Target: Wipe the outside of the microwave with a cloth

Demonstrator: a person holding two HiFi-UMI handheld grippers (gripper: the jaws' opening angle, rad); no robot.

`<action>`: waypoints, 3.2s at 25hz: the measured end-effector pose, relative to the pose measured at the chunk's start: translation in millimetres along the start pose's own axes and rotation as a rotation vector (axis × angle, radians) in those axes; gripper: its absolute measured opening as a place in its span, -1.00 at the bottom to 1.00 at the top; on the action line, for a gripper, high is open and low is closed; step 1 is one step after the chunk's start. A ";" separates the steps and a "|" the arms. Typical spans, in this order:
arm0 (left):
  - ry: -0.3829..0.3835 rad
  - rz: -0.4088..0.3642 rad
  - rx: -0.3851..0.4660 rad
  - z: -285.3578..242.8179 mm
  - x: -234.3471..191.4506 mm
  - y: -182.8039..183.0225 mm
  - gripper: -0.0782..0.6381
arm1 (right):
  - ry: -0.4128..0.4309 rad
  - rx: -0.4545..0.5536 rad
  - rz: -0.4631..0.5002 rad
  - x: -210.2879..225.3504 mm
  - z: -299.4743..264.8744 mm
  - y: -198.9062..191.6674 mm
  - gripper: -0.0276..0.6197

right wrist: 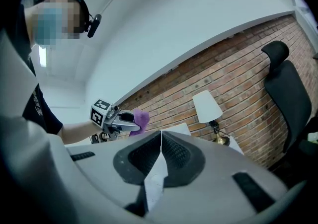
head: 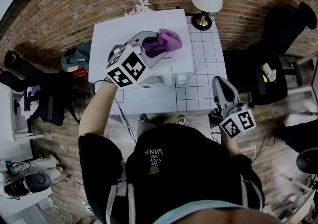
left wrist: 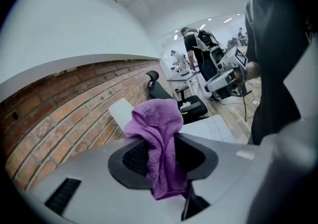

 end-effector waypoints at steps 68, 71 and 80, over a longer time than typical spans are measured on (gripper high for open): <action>0.563 0.603 0.497 127.4 -120.7 -402.0 -0.39 | -0.398 -0.068 0.067 -199.4 -134.8 -71.8 -0.90; 0.574 0.612 0.495 121.6 -130.0 -402.5 -0.39 | -0.404 -0.069 0.063 -194.4 -131.8 -70.4 -0.90; 0.578 0.603 0.485 137.1 -114.6 -396.7 -0.39 | -0.343 -0.076 0.056 -198.5 -137.5 -74.6 -0.90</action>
Point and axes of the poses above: the fingertips, and each gripper's own axes: z backward along the fingers, x to its right, y out of its top, the point moved 9 cm from there along z, backward along the fingers, and after that the axes turned 1 degree about y, right-handed, at the moved point
